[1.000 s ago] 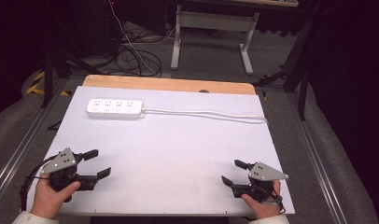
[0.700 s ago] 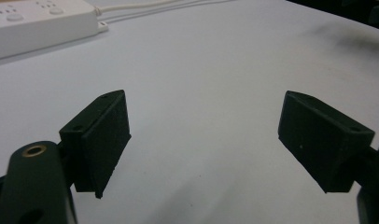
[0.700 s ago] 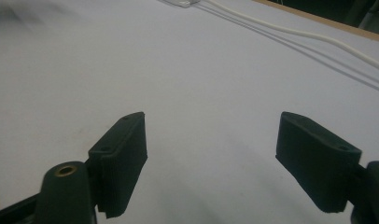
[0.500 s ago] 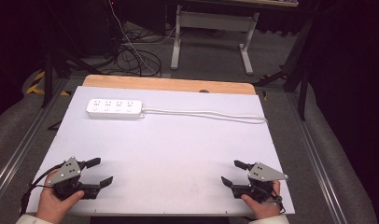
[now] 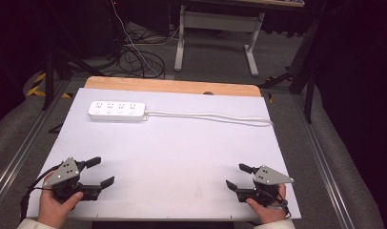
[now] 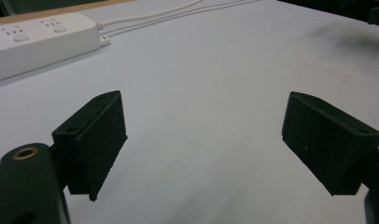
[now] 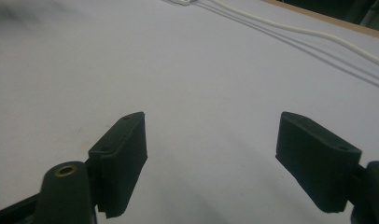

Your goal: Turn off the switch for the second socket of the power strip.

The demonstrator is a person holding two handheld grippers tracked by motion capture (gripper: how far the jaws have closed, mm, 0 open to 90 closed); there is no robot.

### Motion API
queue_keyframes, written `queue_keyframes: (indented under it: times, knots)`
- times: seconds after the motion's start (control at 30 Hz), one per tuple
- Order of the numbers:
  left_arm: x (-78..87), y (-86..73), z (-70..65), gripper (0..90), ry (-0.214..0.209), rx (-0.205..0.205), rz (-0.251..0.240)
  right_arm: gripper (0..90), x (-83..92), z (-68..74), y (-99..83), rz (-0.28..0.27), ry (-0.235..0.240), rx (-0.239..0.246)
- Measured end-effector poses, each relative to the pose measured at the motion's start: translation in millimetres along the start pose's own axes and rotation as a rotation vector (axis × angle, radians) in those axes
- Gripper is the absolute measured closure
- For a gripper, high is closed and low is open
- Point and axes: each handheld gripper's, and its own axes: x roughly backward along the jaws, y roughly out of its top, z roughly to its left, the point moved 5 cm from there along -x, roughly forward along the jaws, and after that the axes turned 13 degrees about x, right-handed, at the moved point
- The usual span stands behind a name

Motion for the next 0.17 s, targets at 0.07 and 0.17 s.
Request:
queue_keyframes:
  times: [0.07,0.17]
  knots:
    - [0.4,0.6,-0.2,14.4,0.015,-0.019,-0.003,24.8,-0.1,0.0,-0.1,0.0,0.001,0.0]
    - [0.8,0.7,-1.0,14.4,0.008,0.001,-0.004,24.8,-0.1,-0.1,-0.6,0.006,0.0,0.004]
